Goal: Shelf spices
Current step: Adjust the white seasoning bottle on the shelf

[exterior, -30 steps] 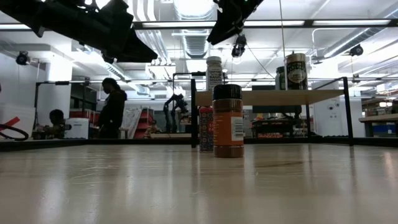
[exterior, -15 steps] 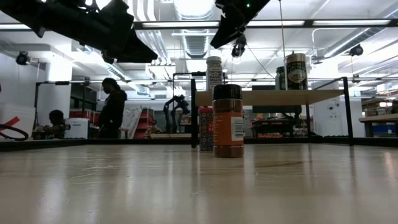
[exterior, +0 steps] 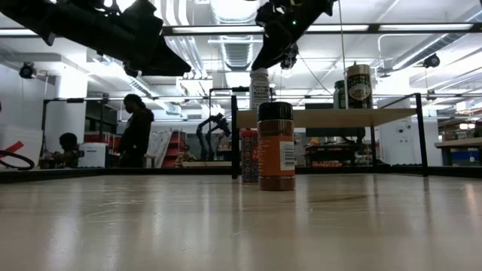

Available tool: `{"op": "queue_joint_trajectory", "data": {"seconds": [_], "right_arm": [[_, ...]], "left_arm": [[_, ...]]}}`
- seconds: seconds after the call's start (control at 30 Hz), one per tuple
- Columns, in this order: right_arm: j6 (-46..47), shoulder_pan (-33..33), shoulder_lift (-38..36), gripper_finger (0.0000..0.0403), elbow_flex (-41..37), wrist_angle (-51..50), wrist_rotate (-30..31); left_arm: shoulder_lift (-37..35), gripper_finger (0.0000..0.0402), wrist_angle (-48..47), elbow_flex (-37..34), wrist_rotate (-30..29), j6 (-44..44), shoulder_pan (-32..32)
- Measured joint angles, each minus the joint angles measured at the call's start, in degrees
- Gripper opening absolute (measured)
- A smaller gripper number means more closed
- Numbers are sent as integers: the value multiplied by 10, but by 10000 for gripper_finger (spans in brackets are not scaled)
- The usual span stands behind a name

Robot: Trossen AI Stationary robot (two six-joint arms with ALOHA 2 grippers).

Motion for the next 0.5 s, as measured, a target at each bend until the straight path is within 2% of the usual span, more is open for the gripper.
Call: {"op": "queue_joint_trajectory", "data": {"seconds": [0.23, 0.5], "right_arm": [[0, -5, 17, 292, -1, -4, 0], [0, -7, 22, 269, -7, -5, -2]], "left_arm": [[0, 192, 0, 0, 0, 3, 0], [0, 192, -1, 0, 0, 4, 0]]}}
